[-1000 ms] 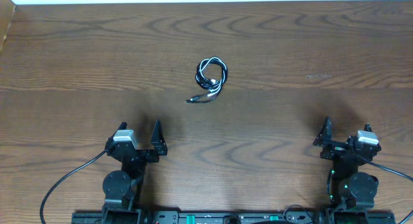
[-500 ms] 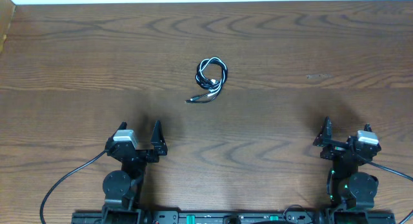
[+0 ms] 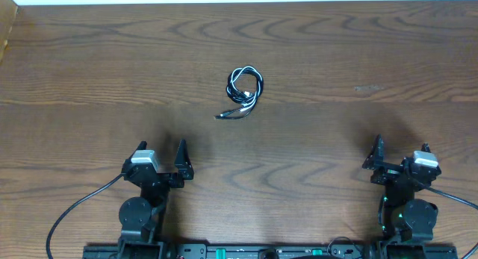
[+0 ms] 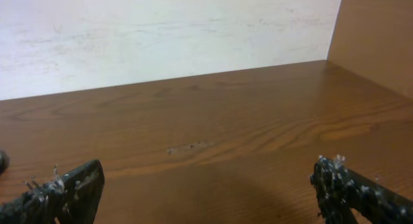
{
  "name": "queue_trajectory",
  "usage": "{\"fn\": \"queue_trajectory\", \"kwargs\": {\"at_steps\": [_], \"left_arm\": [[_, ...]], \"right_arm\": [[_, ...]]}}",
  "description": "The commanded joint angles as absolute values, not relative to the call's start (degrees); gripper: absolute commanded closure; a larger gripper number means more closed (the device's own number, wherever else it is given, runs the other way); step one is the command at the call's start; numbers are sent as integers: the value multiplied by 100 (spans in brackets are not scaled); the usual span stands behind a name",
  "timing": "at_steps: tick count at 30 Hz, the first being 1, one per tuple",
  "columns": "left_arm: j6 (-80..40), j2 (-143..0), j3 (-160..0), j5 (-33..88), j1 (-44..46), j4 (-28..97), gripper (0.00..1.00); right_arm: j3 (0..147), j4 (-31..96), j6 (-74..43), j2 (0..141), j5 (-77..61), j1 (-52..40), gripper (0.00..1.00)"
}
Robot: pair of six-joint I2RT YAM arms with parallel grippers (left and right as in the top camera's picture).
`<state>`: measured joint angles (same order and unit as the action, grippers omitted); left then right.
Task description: Untangle cables
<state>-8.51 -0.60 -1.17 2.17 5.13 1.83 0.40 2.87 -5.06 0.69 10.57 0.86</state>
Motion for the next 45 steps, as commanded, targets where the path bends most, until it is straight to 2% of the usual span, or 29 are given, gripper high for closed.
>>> {"fn": "queue_trajectory", "kwargs": {"at_steps": [1, 11, 15, 20, 25, 30, 36, 39, 45], "left_arm": [[-751, -23, -23, 38, 491, 405, 2], [-674, -23, -23, -117, 484, 191, 2], [-281, -21, -25, -711, 484, -687, 2], [45, -23, -132, -716, 482, -2158, 2], [40, -23, -495, -716, 482, -2196, 2], [45, -193, -1313, -718, 478, -1675, 2], [49, -1160, -2650, -735, 478, -972, 2], [60, -1887, -3538, -729, 478, -290, 2], [493, -3575, -5848, -246, 480, 1992, 2]], "right_arm": [[30, 305, -572, 64, 1144, 80, 1], [30, 305, -572, 64, 1144, 80, 1], [30, 305, -572, 64, 1144, 80, 1], [30, 305, -572, 64, 1144, 80, 1], [30, 305, -572, 64, 1144, 80, 1], [30, 305, -572, 64, 1144, 80, 1], [32, 233, -569, 64, 1168, 80, 1], [32, 165, -449, 64, 1219, 80, 1], [32, 82, 25, 64, 1278, 80, 1]]}}
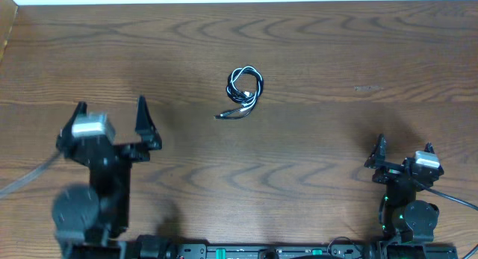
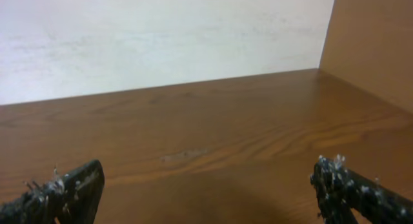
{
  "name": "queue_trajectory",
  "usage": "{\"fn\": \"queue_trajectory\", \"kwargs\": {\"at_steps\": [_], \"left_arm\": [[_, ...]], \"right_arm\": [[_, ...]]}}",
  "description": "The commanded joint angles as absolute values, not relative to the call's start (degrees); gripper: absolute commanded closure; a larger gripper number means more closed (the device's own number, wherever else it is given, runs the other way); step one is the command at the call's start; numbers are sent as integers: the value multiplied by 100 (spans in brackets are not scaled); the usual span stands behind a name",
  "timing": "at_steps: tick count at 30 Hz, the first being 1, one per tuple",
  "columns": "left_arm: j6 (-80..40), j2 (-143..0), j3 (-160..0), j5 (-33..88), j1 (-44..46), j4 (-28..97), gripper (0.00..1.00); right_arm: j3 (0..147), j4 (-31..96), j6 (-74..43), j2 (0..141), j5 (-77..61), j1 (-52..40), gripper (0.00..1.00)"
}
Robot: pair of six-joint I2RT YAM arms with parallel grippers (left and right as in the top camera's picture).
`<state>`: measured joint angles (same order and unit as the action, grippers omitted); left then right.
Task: Untangle cables
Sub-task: 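Raise both arms and move grippers toward the cable bundle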
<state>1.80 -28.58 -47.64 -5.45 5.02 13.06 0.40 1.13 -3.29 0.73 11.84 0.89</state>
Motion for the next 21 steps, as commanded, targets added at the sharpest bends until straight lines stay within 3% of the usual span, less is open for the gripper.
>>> {"fn": "queue_trajectory", "kwargs": {"at_steps": [1, 10, 21], "left_arm": [[528, -3857, -6228, -191, 480, 2383, 2], [534, -6270, -8921, 292, 480, 5435, 2], [528, -7625, -9089, 1280, 484, 5953, 2]], "right_arm": [[32, 84, 43, 64, 1278, 80, 1], [32, -303, 32, 64, 928, 80, 1], [43, -2377, 12, 64, 775, 80, 1]]}}
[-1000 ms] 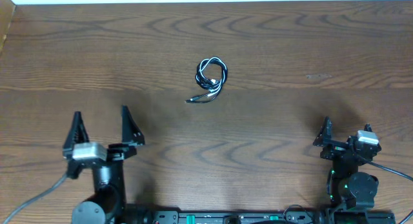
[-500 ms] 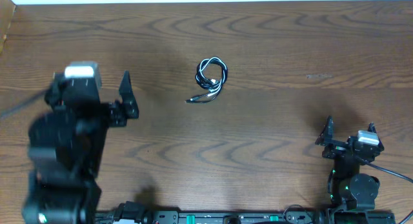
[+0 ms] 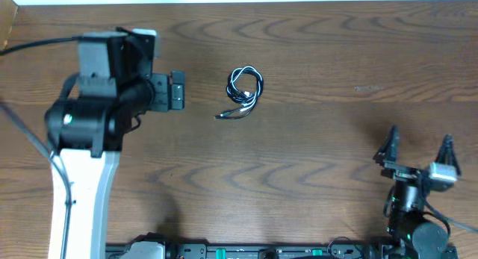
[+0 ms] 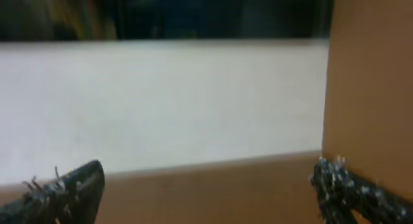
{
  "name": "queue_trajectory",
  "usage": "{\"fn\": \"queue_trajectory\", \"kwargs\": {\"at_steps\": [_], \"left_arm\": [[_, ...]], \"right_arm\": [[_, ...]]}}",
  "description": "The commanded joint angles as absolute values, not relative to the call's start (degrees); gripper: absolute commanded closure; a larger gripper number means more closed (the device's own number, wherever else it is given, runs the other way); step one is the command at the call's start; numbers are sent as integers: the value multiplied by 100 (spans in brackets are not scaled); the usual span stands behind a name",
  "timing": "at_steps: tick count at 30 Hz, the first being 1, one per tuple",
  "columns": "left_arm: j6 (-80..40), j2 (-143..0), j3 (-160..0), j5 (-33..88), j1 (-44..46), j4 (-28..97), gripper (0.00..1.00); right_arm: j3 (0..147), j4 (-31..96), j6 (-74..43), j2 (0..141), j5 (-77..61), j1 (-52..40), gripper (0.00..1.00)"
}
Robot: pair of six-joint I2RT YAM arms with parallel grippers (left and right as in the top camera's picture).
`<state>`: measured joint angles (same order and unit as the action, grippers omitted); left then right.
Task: Untangle cables
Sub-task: 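Raise both arms and move grippers toward the cable bundle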
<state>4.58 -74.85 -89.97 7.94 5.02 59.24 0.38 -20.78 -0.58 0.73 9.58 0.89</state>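
Note:
A small tangle of black and white cables (image 3: pixel 244 89) lies coiled on the brown table (image 3: pixel 314 57), its loose ends trailing to the lower left. My left arm is raised high at the left; its gripper (image 3: pixel 178 90) hangs to the left of the tangle, apart from it, its two dark finger pieces side by side with nothing in them. My right gripper (image 3: pixel 418 147) stays near the front right edge, far from the cables, open and empty. In the right wrist view the right gripper (image 4: pixel 206 192) faces a white wall, and the cables are out of sight.
A wooden side panel (image 4: pixel 371 88) stands to the right of the right gripper, and a white wall (image 4: pixel 161 101) runs behind the table. The left arm's cable (image 3: pixel 45 44) stretches off to the far left.
My left arm has risen and reached back, its gripper now level with the tangle on its left. The right gripper has shifted a little right and tipped up, so its camera sees mostly wall.
Both grippers first rested open at the front edge, the tangle untouched at mid-table. Then the left arm was lifted and out to the left while the right barely stirred. Now the left gripper hangs beside the tangle, which has not moved.

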Motion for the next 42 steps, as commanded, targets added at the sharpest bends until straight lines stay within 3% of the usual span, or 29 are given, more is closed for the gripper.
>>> {"fn": "queue_trajectory", "kwargs": {"at_steps": [1, 8, 16, 23, 36, 42], "left_arm": [[526, -7693, -9087, 1404, 484, 5953, 2], [419, -8095, -9087, 2508, 484, 5953, 2], [379, -8263, -9087, 2534, 484, 6005, 2], [379, -8261, -9087, 2532, 484, 6066, 2], [379, -8261, -9087, 2532, 484, 6066, 2], [381, -8261, -9087, 2530, 484, 6062, 2]], "right_arm": [[64, -2510, -23, 64, 725, 80, 1], [698, -2576, -12, 154, 392, 80, 1], [2123, -2084, 95, 1253, -189, 80, 1], [4276, -460, 226, 3251, -1229, 80, 1], [8477, 4115, 1138, 6925, -2311, 80, 1], [9498, 5430, 1295, 8298, -2510, 80, 1]]}}
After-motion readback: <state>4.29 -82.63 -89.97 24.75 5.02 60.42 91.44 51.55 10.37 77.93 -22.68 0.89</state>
